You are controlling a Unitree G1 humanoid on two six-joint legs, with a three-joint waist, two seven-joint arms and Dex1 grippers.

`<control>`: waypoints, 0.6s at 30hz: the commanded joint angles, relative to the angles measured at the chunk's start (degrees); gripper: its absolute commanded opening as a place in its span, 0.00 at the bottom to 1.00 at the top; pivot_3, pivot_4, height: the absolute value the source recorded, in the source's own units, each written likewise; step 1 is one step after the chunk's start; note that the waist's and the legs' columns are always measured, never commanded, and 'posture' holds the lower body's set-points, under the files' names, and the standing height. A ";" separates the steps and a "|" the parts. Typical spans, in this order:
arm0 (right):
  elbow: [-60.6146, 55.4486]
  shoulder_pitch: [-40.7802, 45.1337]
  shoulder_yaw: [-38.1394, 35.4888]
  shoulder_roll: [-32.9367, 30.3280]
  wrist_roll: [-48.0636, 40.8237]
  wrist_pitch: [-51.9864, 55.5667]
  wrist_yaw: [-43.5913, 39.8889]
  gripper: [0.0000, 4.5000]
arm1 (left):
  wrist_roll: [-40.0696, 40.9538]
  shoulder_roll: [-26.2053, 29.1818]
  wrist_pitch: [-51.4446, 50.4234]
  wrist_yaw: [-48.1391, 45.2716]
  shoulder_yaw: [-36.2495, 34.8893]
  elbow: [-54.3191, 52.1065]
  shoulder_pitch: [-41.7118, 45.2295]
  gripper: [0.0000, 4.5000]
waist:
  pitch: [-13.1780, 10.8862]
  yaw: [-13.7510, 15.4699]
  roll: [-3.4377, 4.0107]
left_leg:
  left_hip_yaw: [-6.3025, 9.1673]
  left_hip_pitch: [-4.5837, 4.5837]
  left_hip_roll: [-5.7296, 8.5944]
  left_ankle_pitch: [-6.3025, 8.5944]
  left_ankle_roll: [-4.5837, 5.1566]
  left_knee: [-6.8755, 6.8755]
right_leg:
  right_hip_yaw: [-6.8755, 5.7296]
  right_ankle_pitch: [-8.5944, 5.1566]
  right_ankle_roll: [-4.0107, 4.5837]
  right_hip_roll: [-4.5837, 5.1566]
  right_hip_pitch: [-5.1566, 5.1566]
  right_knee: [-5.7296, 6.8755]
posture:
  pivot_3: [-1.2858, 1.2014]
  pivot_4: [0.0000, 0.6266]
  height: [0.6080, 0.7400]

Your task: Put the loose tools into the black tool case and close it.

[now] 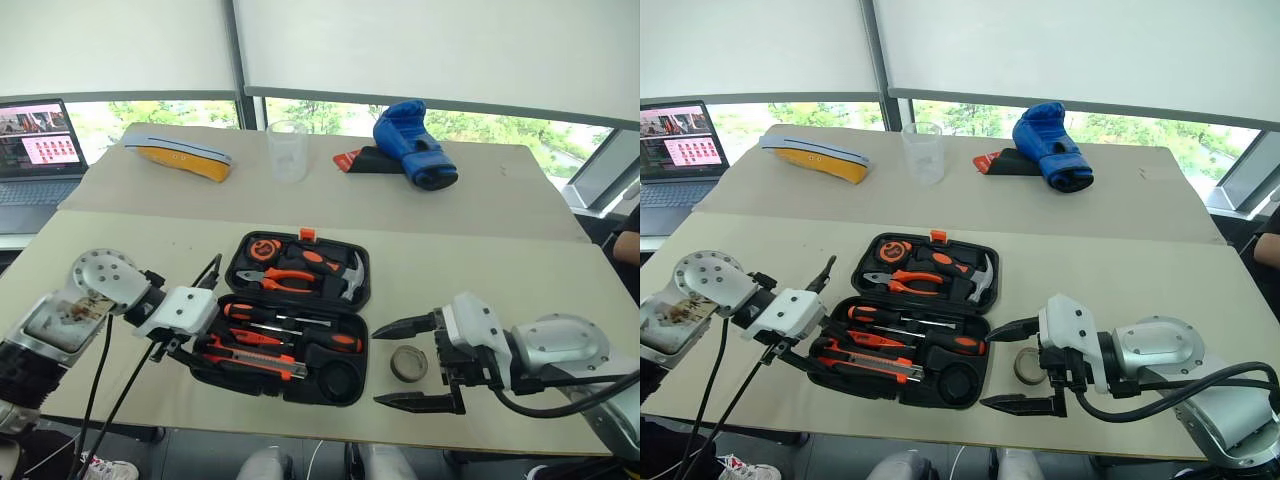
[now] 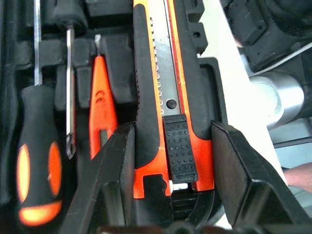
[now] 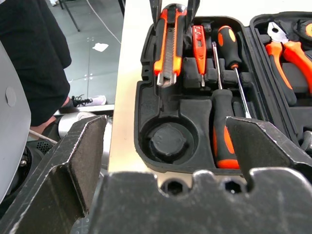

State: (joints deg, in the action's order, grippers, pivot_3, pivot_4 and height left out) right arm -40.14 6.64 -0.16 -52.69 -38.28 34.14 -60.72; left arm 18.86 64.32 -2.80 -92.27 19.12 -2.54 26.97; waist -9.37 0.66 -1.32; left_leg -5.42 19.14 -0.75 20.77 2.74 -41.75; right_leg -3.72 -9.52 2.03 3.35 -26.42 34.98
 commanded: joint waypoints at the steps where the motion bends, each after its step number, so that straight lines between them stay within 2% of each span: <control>1: -1.40 0.87 -0.36 0.37 -0.20 -0.95 0.50 1.00 | 1.67 2.23 -0.86 -0.23 0.47 -1.28 0.03 0.77 | 0.00 -0.04 0.00 | 0.00 0.00 0.00 0.00 0.00 0.00 | 0.00 0.00 0.00 -0.01 -0.01 0.00 | 0.52 0.24 0.98; 4: -0.97 0.78 -0.06 0.70 0.15 -1.17 0.54 1.00 | 1.65 1.83 -1.55 -0.23 -1.13 -0.79 0.35 0.99 | 0.00 0.04 0.00 | 0.02 0.00 0.00 0.00 0.00 0.00 | -0.02 -0.01 0.01 -0.01 0.00 0.00 | 0.52 0.24 0.98; 8: -0.75 0.98 -0.01 1.32 0.11 -0.97 0.86 1.00 | 2.92 1.65 -3.55 -0.23 -2.52 -0.66 0.88 0.99 | 0.00 0.16 -0.01 | 0.02 0.00 0.01 0.00 0.00 -0.05 | -0.01 -0.04 -0.05 0.01 0.03 0.01 | 0.52 0.24 0.98; 11: -0.38 1.26 0.14 1.81 0.27 -0.90 0.99 1.00 | 4.54 1.15 -5.62 -0.23 -4.04 -2.00 0.64 0.81 | 0.00 0.12 -0.01 | 0.00 -0.03 0.01 0.00 0.00 -0.08 | 0.02 -0.15 -0.24 0.02 0.06 0.04 | 0.52 0.24 0.98; 18: 0.05 1.57 0.28 2.02 0.43 -0.87 1.01 1.00 | 4.60 -0.45 -8.12 -0.20 -5.00 -5.30 -0.96 0.24 | 0.00 0.09 -0.01 | 0.00 -0.05 0.01 -0.01 0.00 -0.08 | 0.02 -0.06 -0.08 0.01 0.06 0.04 | 0.52 0.24 0.98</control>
State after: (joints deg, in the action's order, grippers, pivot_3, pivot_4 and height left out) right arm -39.23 7.63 0.50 -50.96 -37.28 34.14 -59.66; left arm 22.75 63.82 -10.60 -92.28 15.75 -6.41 26.19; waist -9.37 0.76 -1.33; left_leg -5.42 19.10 -0.74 20.76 2.73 -41.82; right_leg -3.70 -9.55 2.01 3.36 -26.37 35.01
